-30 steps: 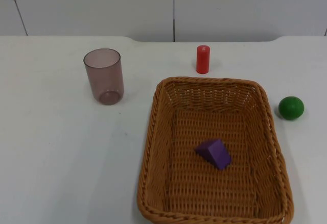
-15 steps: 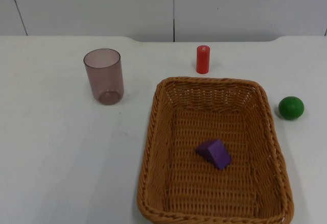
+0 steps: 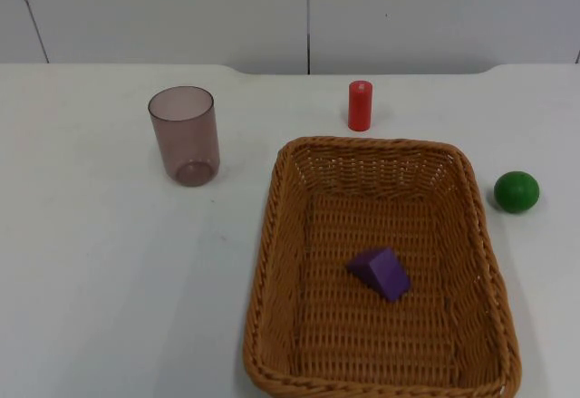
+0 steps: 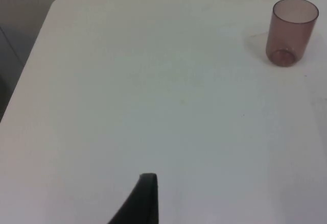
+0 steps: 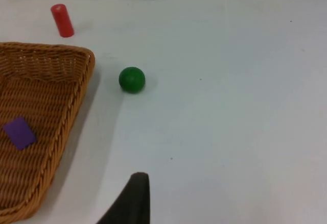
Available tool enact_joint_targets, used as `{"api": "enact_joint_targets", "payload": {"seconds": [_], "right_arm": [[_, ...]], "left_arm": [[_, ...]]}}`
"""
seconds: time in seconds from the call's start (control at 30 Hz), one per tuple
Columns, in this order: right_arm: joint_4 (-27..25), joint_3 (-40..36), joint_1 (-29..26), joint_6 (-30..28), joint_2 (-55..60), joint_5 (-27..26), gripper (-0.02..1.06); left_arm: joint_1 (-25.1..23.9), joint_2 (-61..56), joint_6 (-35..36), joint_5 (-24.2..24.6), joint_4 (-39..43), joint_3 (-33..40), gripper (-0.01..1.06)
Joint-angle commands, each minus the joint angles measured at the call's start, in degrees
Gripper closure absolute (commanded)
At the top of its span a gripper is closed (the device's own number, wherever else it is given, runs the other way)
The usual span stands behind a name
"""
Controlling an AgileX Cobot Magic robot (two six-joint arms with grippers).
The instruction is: Pick up the basket with the left hand and place the triangular block into the basket with the right hand.
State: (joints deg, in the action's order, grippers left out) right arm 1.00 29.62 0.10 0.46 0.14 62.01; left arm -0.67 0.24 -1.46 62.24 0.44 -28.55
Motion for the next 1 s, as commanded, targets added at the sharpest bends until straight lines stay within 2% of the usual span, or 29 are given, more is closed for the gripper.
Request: {"api": "enact_joint_targets", "payload": {"seconds": [0.0, 0.97], "right_arm": [[0.6, -0.1, 0.0, 0.3, -0.1, -0.2, -0.01], [0.0, -0.1, 0.0, -1.4, -0.1, -0.2, -0.01]], "left_arm": [[0.1, -0.2, 0.7, -0.6, 0.4, 0.3, 0.0], [0.1, -0.2, 0.7, -0.6, 0.4, 0.3, 0.0]]}}
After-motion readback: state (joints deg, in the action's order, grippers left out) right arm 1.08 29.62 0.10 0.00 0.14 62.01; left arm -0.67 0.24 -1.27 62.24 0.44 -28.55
